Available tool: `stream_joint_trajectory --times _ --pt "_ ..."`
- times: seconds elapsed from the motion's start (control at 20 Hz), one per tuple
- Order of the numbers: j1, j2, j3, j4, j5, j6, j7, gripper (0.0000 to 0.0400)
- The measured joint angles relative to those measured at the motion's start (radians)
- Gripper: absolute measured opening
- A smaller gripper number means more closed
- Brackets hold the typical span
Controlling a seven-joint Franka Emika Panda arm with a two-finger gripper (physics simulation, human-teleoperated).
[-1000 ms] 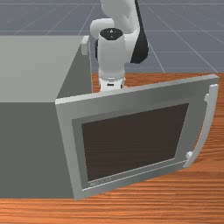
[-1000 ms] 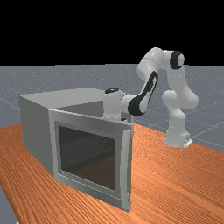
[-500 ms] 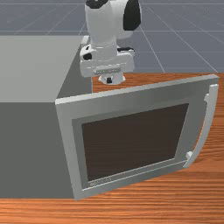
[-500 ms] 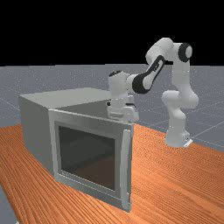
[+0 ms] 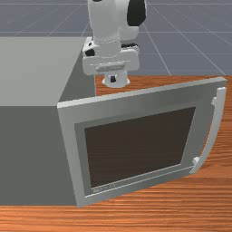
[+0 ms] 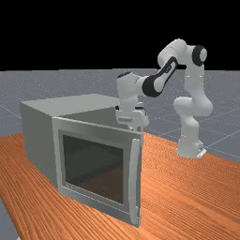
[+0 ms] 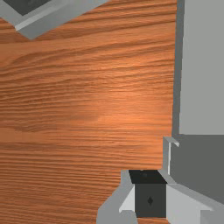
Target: Close the microwave
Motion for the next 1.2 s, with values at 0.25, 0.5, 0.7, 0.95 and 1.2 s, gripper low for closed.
stream_joint_trajectory --times 0.25,0.5,0.7,0.95,1.2 --pt "0.007 -0.001 -0.007 0.006 0.004 -0.001 0.006 0.0000" --pt "0.014 -0.087 -0.014 0.036 0.001 -0.010 0.024 0.0000" --pt "0.011 -0.133 -0.015 0.121 -0.002 -0.009 0.068 0.0000" --pt "0.018 -0.108 -0.003 0.269 -0.002 -0.042 0.108 0.0000" --pt "0.028 0.027 0.008 0.472 -0.003 -0.093 0.162 0.0000"
